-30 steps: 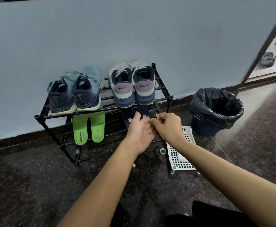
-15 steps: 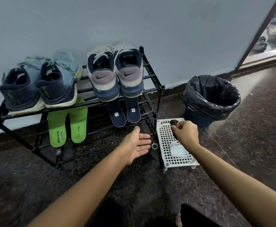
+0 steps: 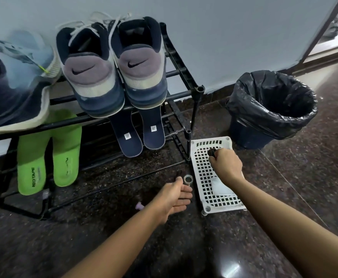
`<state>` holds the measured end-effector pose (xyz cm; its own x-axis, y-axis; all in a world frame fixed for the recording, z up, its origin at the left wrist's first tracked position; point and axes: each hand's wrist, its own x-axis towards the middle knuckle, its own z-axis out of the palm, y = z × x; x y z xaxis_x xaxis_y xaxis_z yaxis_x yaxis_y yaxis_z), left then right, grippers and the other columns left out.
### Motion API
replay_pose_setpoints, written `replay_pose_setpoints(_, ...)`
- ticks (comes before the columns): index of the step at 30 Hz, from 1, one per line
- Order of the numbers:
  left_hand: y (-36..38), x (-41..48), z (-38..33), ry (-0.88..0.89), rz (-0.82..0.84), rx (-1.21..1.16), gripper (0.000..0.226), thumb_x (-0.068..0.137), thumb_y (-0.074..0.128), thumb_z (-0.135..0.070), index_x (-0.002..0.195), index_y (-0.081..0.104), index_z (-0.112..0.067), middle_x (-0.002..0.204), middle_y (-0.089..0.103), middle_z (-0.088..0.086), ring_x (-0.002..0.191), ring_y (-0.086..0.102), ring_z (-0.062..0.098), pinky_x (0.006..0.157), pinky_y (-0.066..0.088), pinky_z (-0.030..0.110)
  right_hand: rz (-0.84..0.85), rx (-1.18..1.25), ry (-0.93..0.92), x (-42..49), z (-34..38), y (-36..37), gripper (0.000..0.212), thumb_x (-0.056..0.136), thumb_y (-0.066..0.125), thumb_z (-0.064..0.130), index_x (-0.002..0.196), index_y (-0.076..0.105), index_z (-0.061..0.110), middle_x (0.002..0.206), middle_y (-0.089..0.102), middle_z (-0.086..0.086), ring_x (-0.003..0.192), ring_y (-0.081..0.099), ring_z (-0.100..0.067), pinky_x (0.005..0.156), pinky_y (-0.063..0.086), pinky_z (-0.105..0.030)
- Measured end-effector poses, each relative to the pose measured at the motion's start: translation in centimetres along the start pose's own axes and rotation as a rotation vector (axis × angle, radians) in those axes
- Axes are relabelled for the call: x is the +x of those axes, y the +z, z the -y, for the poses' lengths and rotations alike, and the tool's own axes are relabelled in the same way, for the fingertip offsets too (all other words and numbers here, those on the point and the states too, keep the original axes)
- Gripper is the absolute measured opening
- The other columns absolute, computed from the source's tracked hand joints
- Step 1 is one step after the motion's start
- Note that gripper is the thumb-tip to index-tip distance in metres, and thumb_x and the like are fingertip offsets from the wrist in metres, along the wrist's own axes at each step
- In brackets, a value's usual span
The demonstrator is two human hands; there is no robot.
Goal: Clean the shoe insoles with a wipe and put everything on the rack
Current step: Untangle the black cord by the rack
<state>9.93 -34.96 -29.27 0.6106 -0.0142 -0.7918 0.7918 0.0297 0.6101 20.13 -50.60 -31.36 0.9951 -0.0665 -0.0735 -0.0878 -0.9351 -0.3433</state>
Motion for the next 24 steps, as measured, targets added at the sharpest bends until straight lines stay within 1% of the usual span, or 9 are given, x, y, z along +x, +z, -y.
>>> replay_pose_setpoints(2, 0.0, 1.2, 0.5, -0.009, -0.005, 0.009, 0.051, 0.106, 0.025, -0.044, 0.102, 0.065, -0.013, 0.112, 0.067, 0.009, 0.106, 0.063, 0.022, 0.094, 0.051, 0.033, 0.012, -0.029, 0.009, 1.1, -0.1, 1.3, 0.030, 0.085, 0.053, 0.015, 0.057, 0.042, 0.015, 0.069, 0.057, -0.006, 0.075, 0.060, -0.030, 0.055, 0.035, -0.028)
replay_pose_setpoints(3, 0.0, 1.7, 0.7, -0.010, -0.006, 0.017, 0.051, 0.106, 0.025, -0.043, 0.103, 0.065, -0.012, 0.113, 0.067, 0.009, 0.107, 0.064, 0.022, 0.094, 0.051, 0.032, 0.016, -0.044, 0.011, 1.7, -0.1, 2.0, 0.027, 0.085, 0.053, 0.014, 0.059, 0.046, 0.013, 0.070, 0.059, -0.008, 0.076, 0.061, -0.031, 0.055, 0.035, -0.028)
replay_pose_setpoints(5, 0.0, 2.6, 1.0, -0.008, -0.007, 0.026, 0.051, 0.107, 0.025, -0.043, 0.104, 0.065, -0.012, 0.115, 0.068, 0.009, 0.107, 0.064, 0.022, 0.094, 0.052, 0.032, 0.027, -0.073, 0.005, 2.7, -0.1, 3.3, 0.016, 0.084, 0.054, 0.014, 0.070, 0.056, 0.008, 0.079, 0.064, -0.012, 0.079, 0.062, -0.033, 0.057, 0.037, -0.029)
replay_pose_setpoints(7, 0.0, 3.6, 1.1, -0.004, -0.011, 0.023, 0.050, 0.107, 0.025, -0.042, 0.102, 0.065, -0.012, 0.115, 0.068, 0.009, 0.106, 0.064, 0.022, 0.093, 0.052, 0.032, 0.035, -0.117, -0.004, 3.6, -0.1, 4.6, 0.013, 0.085, 0.055, 0.016, 0.077, 0.060, 0.007, 0.085, 0.066, -0.012, 0.081, 0.062, -0.032, 0.057, 0.039, -0.029)
replay_pose_setpoints(12, -0.2, 5.5, 1.5, 0.007, -0.028, -0.003, 0.048, 0.107, 0.026, -0.041, 0.100, 0.065, -0.013, 0.108, 0.068, 0.006, 0.101, 0.064, 0.018, 0.087, 0.052, 0.028, 0.060, -0.187, -0.005, 5.2, -0.1, 7.0, 0.012, 0.087, 0.055, 0.017, 0.086, 0.062, 0.007, 0.090, 0.067, -0.010, 0.084, 0.064, -0.029, 0.060, 0.040, -0.028)
replay_pose_setpoints(18, 0.7, 6.4, 1.6, -0.010, -0.007, -0.058, 0.049, 0.107, 0.025, -0.040, 0.105, 0.064, -0.010, 0.117, 0.066, 0.010, 0.103, 0.062, 0.019, 0.091, 0.050, 0.030, 0.119, -0.176, 0.015, 5.4, 0.3, 9.5, 0.017, 0.090, 0.058, 0.023, 0.097, 0.061, 0.008, 0.097, 0.065, -0.009, 0.090, 0.064, -0.027, 0.066, 0.045, -0.031)
replay_pose_setpoints(20, 1.1, 6.6, 1.5, -0.013, 0.000, -0.071, 0.049, 0.107, 0.025, -0.041, 0.105, 0.063, -0.010, 0.120, 0.066, 0.010, 0.103, 0.062, 0.019, 0.091, 0.050, 0.030, 0.133, -0.156, 0.019, 5.4, 0.1, 10.1, 0.019, 0.089, 0.059, 0.023, 0.099, 0.060, 0.007, 0.099, 0.064, -0.009, 0.092, 0.064, -0.028, 0.066, 0.045, -0.032)
replay_pose_setpoints(22, 1.3, 6.6, 1.5, -0.017, 0.001, -0.075, 0.049, 0.107, 0.025, -0.040, 0.105, 0.063, -0.010, 0.122, 0.066, 0.011, 0.103, 0.061, 0.019, 0.093, 0.049, 0.031, 0.141, -0.107, 0.024, 5.4, 0.0, 10.4, 0.018, 0.088, 0.062, 0.023, 0.097, 0.060, 0.007, 0.097, 0.063, -0.009, 0.090, 0.063, -0.028, 0.063, 0.041, -0.030)
replay_pose_setpoints(24, 1.4, 6.7, 1.5, -0.018, 0.003, -0.076, 0.048, 0.107, 0.025, -0.040, 0.104, 0.063, -0.010, 0.122, 0.066, 0.012, 0.104, 0.061, 0.019, 0.094, 0.049, 0.031, 0.134, -0.034, 0.033, 5.6, -0.5, 10.8, 0.013, 0.085, 0.065, 0.021, 0.083, 0.059, 0.010, 0.085, 0.061, -0.009, 0.079, 0.060, -0.027, 0.059, 0.038, -0.028)
